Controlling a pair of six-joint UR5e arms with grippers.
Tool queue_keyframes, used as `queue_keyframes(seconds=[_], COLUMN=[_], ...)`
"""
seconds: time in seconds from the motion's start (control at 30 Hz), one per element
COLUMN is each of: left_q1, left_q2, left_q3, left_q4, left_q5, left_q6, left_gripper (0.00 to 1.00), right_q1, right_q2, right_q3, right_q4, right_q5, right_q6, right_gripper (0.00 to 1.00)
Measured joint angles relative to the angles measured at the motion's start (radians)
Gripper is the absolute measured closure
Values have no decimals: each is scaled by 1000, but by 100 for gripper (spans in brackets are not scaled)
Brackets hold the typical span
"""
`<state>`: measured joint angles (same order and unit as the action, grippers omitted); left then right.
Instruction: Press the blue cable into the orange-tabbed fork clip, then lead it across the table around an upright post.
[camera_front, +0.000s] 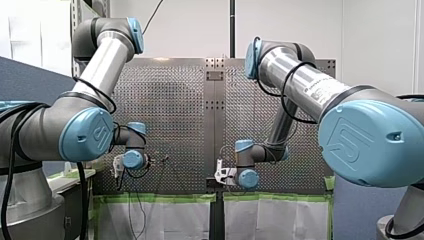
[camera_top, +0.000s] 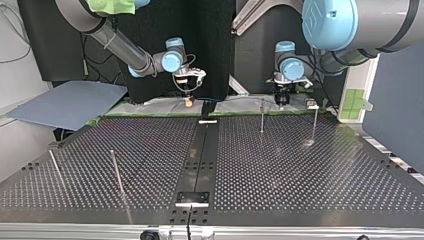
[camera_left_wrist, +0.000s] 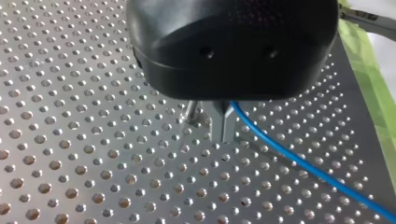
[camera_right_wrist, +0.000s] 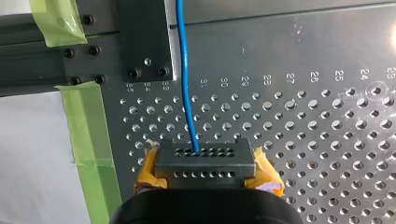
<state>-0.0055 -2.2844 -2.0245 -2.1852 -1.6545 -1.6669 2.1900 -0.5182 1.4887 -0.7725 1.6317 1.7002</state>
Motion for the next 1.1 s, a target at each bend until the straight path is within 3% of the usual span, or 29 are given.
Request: queue_keyframes(seconds=[0.67,1.1], left_q1=[5,2], left_q2=[-7,-44], left_q3=[20,74], left_q4=[29,-27], left_q5=[17,24], left_q6=[-90,-94], left_gripper=[100,100], right_q1=[-5,-5], right_q2=[2,2], right_q3=[-21,-33], right_q4=[17,21], right_q5=[1,1], right_q6=[0,1], right_gripper=[100,100])
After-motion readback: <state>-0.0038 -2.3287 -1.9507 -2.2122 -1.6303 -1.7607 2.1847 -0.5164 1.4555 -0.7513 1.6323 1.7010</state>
